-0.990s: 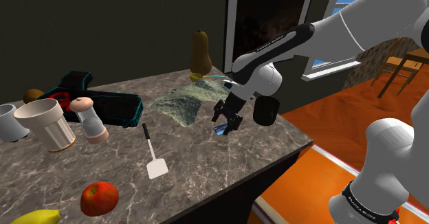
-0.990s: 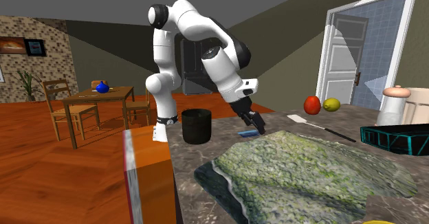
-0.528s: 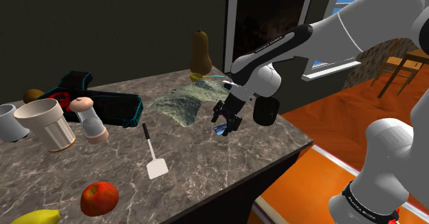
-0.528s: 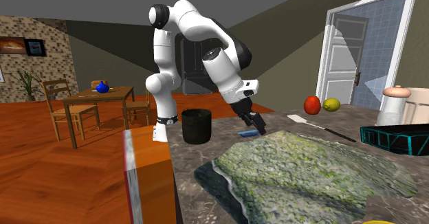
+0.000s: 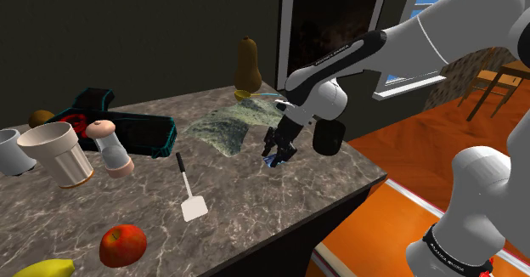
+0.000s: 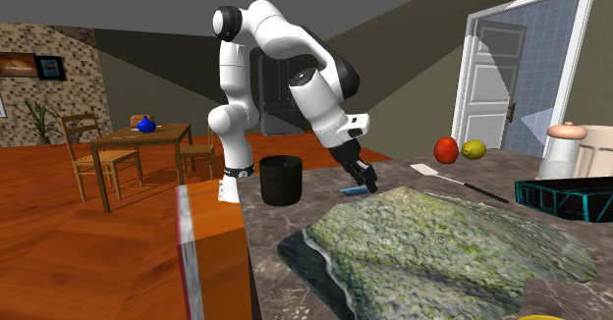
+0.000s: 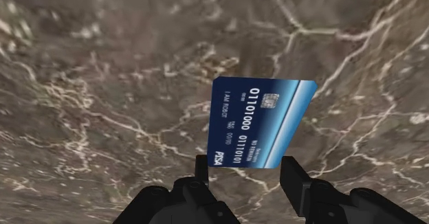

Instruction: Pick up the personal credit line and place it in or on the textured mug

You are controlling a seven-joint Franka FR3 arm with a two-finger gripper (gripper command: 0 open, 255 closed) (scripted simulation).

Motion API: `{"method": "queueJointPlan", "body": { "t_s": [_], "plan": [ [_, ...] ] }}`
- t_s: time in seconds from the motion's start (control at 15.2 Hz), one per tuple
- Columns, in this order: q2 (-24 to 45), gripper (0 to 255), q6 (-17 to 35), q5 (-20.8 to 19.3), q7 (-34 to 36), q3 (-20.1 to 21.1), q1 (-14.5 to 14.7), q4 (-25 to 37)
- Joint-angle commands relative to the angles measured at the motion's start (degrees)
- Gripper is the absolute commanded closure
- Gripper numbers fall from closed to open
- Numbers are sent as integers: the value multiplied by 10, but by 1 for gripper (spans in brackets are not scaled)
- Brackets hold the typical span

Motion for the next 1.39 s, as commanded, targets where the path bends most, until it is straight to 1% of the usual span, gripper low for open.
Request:
{"method": "queueJointPlan", "body": {
  "t_s": [0.0, 0.07, 0.73, 1.32],
  "plan": [
    [0, 255, 0, 0, 0, 0, 0, 0],
    [0, 255, 0, 0, 0, 0, 0, 0],
    [-62, 255, -30, -90, 89, -3, -2, 9],
    [-107, 255, -69, -156, 158, 3, -10, 31]
  ]
}}
